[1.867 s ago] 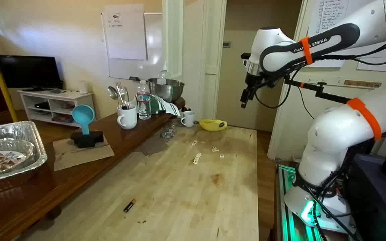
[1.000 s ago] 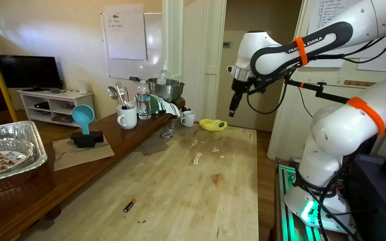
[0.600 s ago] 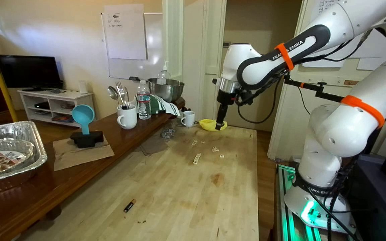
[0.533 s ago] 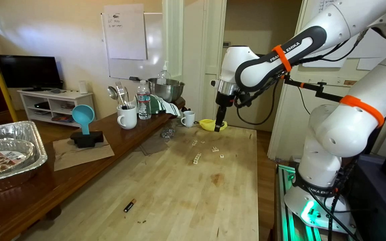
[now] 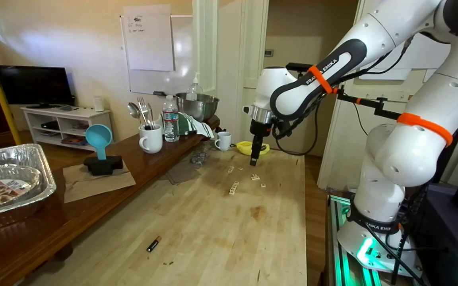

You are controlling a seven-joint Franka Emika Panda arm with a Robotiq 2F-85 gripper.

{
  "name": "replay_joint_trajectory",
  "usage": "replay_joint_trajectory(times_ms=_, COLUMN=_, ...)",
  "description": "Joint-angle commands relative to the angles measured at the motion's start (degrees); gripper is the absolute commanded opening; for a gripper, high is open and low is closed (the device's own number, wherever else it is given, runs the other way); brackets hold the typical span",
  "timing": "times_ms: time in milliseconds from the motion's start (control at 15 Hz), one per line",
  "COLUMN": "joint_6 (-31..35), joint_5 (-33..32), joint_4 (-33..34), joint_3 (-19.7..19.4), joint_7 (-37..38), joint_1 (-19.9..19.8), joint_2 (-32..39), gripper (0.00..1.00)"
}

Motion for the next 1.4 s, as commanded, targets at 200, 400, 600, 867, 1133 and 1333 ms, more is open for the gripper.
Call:
replay_joint_trajectory(times_ms=200, joint_6=1.5, joint_5=0.2, joint_4=0.0, joint_3=1.6, joint_7=0.4, joint_1=-0.6, joint_2=2.7, gripper=1.00)
replay_joint_trajectory(times_ms=400, joint_6=5.1, joint_5=1.9, joint_4=-0.1, joint_3=1.7, joint_7=-1.4, joint_1=1.2, joint_2=7.3, gripper=1.00)
replay_joint_trajectory(times_ms=600, joint_6=10.9, joint_5=1.9, joint_4=-0.3, joint_3=2.4, joint_7=-1.6, joint_1=1.5, joint_2=12.0, gripper=1.00)
replay_joint_trajectory(times_ms=867, joint_6=16.4, joint_5=5.5, joint_4=0.3, joint_3=2.8, joint_7=-5.1, joint_1=2.6, joint_2=18.0, gripper=0.66)
replay_joint_trajectory(times_ms=1133, joint_6=20.8, joint_5=10.4, joint_4=1.1, joint_3=4.0, joint_7=-9.8, joint_1=2.7, joint_2=22.7, gripper=0.34)
replay_joint_trajectory(times_ms=1333, joint_6=24.9, joint_5=14.7, joint_4=1.7, joint_3=5.8, joint_7=-13.1, joint_1=2.2, joint_2=25.3, gripper=0.12)
